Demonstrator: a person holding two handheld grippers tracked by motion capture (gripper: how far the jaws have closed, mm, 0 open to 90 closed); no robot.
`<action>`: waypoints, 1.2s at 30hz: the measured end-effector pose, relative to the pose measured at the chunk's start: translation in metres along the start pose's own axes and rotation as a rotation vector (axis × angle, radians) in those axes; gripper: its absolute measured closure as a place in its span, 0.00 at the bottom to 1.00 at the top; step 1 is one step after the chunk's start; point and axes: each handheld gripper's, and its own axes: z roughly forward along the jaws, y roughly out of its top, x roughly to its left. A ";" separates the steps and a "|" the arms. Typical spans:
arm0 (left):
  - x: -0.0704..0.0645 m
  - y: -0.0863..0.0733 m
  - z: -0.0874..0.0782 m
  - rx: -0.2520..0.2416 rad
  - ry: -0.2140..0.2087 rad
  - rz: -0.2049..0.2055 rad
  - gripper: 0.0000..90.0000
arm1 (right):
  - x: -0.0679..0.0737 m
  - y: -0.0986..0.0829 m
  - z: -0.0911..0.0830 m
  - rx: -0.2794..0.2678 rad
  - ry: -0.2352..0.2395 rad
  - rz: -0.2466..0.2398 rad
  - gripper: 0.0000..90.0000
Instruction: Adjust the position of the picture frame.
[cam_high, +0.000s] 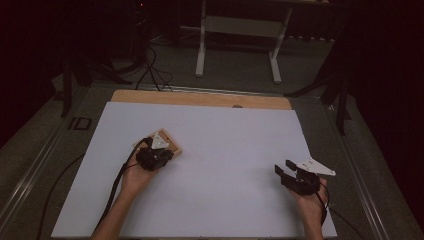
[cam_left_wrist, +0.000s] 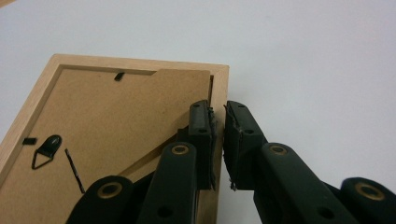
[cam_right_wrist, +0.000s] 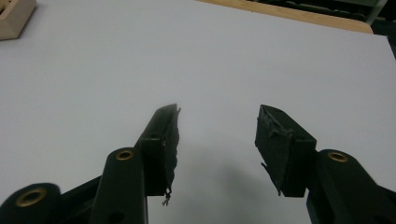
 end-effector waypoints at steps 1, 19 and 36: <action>-0.001 -0.001 -0.001 -0.002 -0.011 0.011 0.91 | 0.000 0.000 0.000 0.000 0.000 0.000 0.54; -0.012 -0.022 -0.021 -0.023 -0.133 0.092 0.91 | 0.000 0.000 -0.001 -0.001 0.000 0.002 0.54; -0.022 -0.043 -0.050 -0.018 -0.172 0.079 0.99 | 0.000 0.000 -0.001 0.000 0.001 0.000 0.54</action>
